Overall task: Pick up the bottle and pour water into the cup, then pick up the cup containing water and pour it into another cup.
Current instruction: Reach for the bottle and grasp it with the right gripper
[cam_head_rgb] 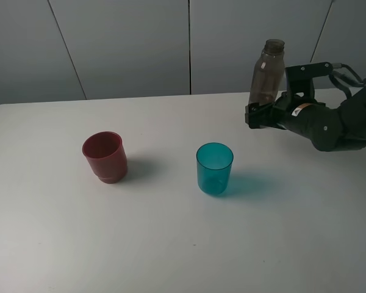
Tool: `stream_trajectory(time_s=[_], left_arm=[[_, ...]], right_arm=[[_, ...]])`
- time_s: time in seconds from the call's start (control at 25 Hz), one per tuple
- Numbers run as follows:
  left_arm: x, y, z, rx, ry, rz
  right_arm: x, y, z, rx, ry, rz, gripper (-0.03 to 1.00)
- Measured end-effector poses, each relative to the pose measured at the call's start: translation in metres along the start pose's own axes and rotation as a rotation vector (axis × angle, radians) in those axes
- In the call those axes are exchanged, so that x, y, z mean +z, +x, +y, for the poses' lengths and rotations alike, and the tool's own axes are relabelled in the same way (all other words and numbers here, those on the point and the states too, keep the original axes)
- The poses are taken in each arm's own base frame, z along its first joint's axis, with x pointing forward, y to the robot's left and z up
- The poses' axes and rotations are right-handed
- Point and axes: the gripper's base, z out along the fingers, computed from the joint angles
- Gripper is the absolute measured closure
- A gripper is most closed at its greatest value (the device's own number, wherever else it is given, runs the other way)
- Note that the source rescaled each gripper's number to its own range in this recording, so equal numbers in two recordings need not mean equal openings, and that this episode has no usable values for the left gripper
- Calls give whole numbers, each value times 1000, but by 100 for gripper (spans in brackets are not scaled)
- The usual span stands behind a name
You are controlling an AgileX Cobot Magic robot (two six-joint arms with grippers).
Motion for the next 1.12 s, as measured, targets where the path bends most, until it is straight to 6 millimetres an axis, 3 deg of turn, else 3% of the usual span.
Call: stream_trajectory(time_s=[0.28, 1.12], left_arm=[[0, 0, 0, 0, 0, 0], [0, 0, 0, 0, 0, 0]], right_arm=[[15, 13, 1, 0, 1, 2, -3], [50, 2, 0, 36, 49, -159, -3]])
